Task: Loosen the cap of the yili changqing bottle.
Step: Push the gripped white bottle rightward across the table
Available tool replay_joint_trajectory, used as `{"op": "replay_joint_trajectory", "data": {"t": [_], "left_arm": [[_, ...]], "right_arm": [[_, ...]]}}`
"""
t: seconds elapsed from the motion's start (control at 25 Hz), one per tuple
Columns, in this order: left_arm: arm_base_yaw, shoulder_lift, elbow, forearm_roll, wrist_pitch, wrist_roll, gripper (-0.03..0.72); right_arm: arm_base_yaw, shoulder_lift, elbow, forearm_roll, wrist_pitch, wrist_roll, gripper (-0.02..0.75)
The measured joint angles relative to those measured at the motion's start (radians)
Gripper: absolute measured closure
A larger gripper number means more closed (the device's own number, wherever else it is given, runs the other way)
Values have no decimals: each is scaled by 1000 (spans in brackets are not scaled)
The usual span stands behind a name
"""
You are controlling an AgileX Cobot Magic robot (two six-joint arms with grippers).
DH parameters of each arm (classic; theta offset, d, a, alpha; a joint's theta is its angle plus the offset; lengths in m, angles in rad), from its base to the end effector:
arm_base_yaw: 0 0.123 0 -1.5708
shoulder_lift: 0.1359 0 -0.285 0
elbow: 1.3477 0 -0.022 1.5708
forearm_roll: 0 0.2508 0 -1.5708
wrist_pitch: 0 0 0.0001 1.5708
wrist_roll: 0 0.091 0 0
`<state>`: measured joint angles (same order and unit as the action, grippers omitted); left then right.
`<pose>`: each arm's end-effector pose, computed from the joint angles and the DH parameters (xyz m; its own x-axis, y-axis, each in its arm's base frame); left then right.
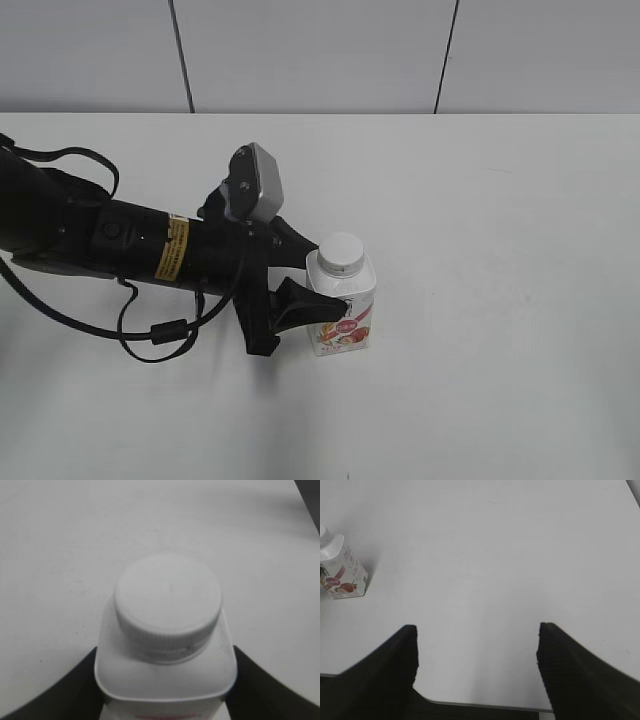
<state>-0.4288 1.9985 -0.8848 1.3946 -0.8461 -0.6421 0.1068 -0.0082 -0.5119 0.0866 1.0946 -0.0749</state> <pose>0.2836 -0.2033 0.1153 -0.0751 0.4936 -0.8664 0.9913 0.1309 -0.0114 -0.0098 0.0060 0.2780 -0.4578 -0.0843 -0.8850 -0.1901 0.9818 0.0048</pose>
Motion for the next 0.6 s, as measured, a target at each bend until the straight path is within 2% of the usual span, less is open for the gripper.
{"op": "replay_joint_trajectory", "data": {"t": [0.24,0.6], "left_arm": [[0,3,0,2,0,0,259],[0,5,0,38,-13,0,259]], "right_arm": [[0,40,-10,0,3,23,152],[0,508,-228,2,26,-49,152]]}}
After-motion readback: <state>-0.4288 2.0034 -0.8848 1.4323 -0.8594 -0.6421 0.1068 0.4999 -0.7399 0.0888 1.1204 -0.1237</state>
